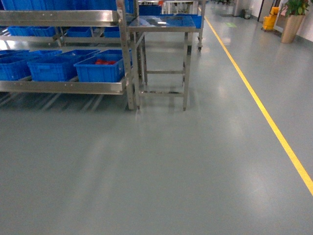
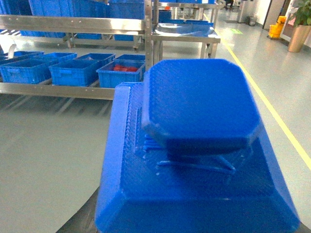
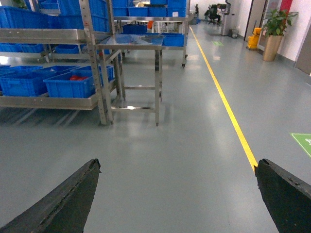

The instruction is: Pick blue part to blue bin on bottom shelf

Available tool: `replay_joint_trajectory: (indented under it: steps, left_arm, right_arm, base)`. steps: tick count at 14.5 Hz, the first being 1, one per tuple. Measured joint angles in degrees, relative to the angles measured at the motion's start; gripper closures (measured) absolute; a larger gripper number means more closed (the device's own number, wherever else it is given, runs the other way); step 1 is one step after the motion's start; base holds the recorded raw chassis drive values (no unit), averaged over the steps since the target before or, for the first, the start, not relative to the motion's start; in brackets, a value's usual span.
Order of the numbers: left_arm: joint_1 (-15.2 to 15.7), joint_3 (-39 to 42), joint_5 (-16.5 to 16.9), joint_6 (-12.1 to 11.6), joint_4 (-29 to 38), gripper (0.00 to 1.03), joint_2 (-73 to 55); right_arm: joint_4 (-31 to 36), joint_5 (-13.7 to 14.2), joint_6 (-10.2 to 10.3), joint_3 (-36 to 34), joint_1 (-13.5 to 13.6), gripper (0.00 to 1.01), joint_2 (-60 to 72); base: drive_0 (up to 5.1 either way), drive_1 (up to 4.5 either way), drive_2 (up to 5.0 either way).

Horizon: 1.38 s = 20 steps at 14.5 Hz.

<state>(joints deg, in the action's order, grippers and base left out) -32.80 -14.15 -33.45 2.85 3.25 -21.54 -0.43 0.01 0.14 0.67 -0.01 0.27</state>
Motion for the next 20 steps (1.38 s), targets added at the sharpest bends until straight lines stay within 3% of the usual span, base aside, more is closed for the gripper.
replay_joint_trajectory:
  steps: [20]
  left_arm:
    - [-0.07,0.00,0.00,0.02,0.11,0.60,-0.09]
  right_arm:
    - [0.07,0.00,0.00,0.00,0.00,0.03,0.00]
  base:
    - [-0.1,4.24,-4.4]
